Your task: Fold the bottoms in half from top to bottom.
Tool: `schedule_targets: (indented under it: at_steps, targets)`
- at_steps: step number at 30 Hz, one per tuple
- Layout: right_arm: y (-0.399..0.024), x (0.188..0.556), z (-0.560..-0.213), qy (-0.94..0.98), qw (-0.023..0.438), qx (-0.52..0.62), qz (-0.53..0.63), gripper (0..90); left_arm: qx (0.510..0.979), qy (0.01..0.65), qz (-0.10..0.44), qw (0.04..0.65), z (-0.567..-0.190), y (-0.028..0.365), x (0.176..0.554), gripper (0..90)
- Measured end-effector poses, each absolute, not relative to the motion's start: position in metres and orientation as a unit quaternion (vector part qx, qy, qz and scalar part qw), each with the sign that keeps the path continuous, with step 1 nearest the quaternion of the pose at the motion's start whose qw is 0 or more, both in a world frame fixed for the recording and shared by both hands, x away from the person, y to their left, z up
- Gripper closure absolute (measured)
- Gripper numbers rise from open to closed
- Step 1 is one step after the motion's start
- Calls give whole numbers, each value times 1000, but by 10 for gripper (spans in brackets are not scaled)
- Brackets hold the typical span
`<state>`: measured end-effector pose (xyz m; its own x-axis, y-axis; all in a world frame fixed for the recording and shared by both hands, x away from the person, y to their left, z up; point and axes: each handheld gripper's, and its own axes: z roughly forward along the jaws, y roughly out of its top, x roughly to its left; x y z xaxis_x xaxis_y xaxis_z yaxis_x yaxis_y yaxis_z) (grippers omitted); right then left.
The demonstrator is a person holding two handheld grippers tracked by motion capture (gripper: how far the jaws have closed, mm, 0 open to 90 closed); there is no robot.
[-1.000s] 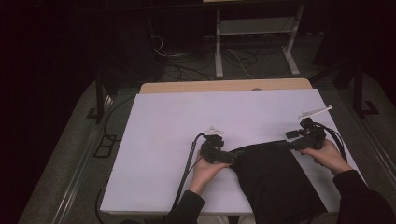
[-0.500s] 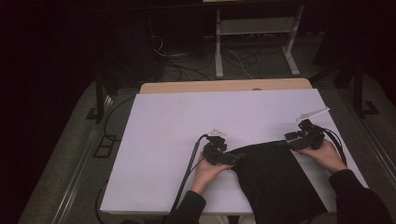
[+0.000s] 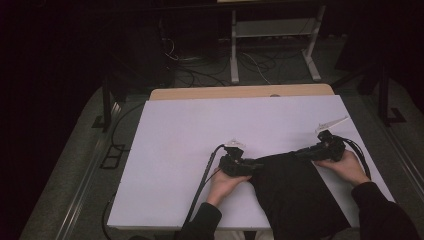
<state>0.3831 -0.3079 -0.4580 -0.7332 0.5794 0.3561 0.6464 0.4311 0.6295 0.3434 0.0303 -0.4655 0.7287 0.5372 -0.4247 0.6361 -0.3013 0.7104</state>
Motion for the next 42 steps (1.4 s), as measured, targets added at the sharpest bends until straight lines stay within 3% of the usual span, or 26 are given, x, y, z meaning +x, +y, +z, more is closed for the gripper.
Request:
schedule_targets:
  at_steps: [2, 4, 6, 19, 42]
  targets:
    - [-307, 383, -458, -845, 54, -360, -392, 796, 806, 360, -66, 466, -466, 30, 343, 691]
    - [-306, 382, -457, -844, 59, -361, -393, 819, 812, 352, -60, 461, -466, 28, 341, 786]
    - [-306, 380, -455, -843, 55, -363, -394, 829, 818, 342, -50, 461, -464, 27, 339, 810]
    - [-309, 366, -431, -816, 41, -380, -433, 835, 812, 308, 4, 495, -427, 39, 322, 829]
    - [-263, 364, -415, -804, 40, -388, -449, 835, 849, 285, 62, 441, -379, 71, 330, 829]
